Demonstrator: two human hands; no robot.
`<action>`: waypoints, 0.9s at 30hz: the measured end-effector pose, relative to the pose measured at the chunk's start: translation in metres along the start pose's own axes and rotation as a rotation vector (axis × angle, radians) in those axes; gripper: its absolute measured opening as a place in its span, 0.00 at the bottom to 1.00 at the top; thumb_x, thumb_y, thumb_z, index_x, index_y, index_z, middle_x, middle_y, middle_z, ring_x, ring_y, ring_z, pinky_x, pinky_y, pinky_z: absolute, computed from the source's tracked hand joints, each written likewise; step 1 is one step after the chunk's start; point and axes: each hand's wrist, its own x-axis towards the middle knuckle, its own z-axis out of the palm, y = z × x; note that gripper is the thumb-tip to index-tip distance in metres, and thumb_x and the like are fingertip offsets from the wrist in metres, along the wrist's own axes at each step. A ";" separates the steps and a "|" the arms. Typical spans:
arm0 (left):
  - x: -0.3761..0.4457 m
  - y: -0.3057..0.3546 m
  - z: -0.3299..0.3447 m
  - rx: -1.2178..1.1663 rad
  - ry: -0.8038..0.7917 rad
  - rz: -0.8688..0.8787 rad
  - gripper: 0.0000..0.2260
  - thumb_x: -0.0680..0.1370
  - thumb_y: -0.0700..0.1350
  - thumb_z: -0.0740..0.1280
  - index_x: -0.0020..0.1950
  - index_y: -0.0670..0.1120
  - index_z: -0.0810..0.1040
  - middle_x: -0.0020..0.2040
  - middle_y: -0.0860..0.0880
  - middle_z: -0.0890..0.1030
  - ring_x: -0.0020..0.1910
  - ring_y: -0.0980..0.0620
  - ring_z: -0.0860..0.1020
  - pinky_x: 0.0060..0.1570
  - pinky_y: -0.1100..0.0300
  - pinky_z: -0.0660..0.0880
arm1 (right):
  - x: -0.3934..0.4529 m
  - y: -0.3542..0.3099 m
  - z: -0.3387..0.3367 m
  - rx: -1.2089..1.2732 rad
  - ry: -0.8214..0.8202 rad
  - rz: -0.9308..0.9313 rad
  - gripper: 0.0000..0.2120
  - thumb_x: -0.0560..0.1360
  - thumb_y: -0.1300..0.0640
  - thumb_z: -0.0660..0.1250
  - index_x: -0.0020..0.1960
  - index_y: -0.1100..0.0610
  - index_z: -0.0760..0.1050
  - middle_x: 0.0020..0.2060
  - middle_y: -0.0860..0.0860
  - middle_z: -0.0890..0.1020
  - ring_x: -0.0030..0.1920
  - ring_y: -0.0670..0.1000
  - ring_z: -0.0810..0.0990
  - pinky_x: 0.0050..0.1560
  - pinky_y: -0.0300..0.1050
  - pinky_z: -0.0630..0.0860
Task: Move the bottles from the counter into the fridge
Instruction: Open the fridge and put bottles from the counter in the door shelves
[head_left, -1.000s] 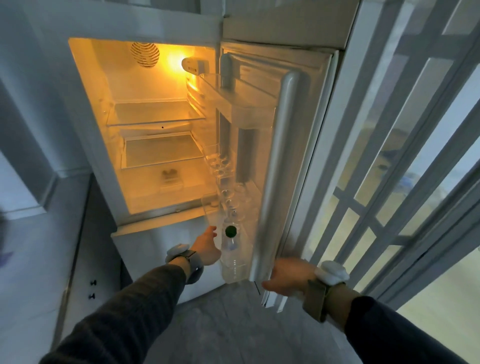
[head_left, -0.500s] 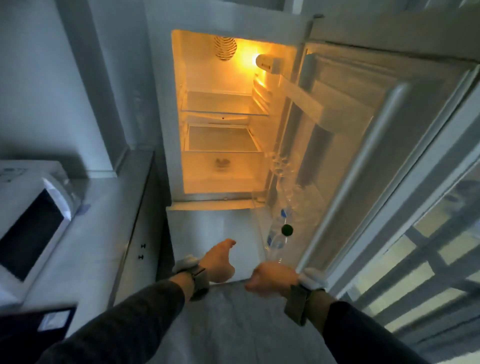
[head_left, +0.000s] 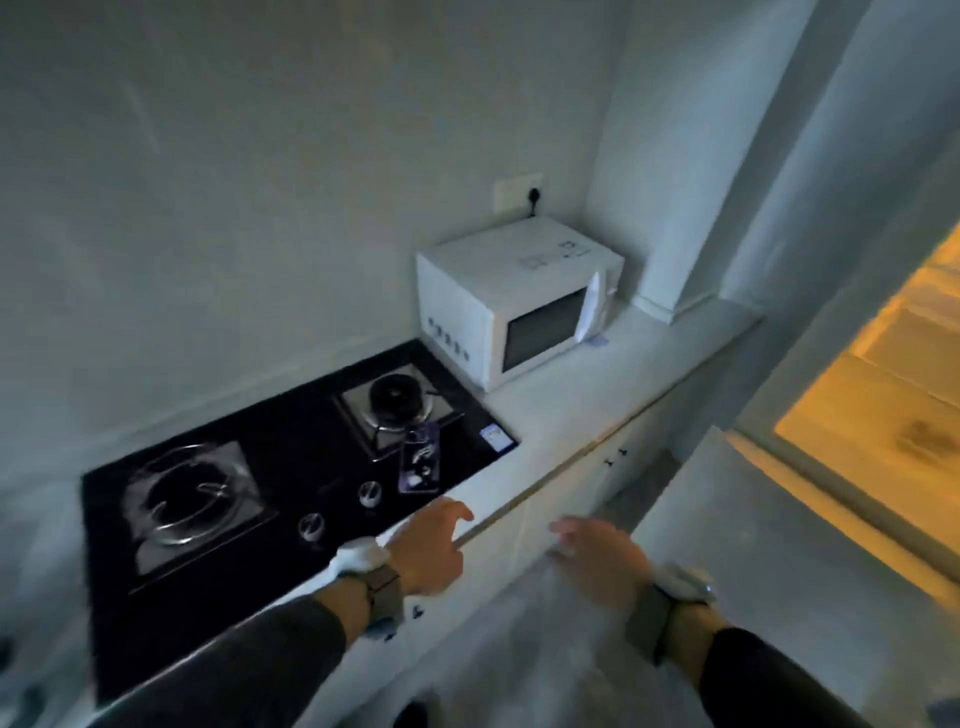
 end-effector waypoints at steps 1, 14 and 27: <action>-0.036 -0.027 -0.008 0.000 0.054 -0.083 0.25 0.77 0.42 0.64 0.74 0.51 0.69 0.74 0.52 0.67 0.72 0.48 0.70 0.67 0.57 0.68 | 0.004 -0.028 0.017 -0.024 -0.038 -0.108 0.25 0.78 0.41 0.64 0.72 0.50 0.73 0.65 0.48 0.79 0.68 0.52 0.77 0.67 0.46 0.73; -0.329 -0.195 -0.025 -0.214 0.593 -0.659 0.24 0.74 0.45 0.66 0.70 0.55 0.74 0.69 0.57 0.73 0.64 0.55 0.75 0.61 0.61 0.73 | -0.050 -0.300 0.161 -0.329 -0.291 -0.724 0.23 0.78 0.41 0.67 0.71 0.44 0.74 0.64 0.42 0.81 0.62 0.46 0.79 0.60 0.41 0.76; -0.471 -0.315 -0.062 -0.070 0.826 -0.792 0.30 0.74 0.49 0.68 0.75 0.56 0.63 0.70 0.54 0.64 0.61 0.50 0.77 0.51 0.57 0.77 | -0.121 -0.485 0.327 -0.339 -0.277 -1.079 0.35 0.78 0.48 0.67 0.82 0.43 0.56 0.76 0.47 0.65 0.73 0.54 0.72 0.66 0.48 0.73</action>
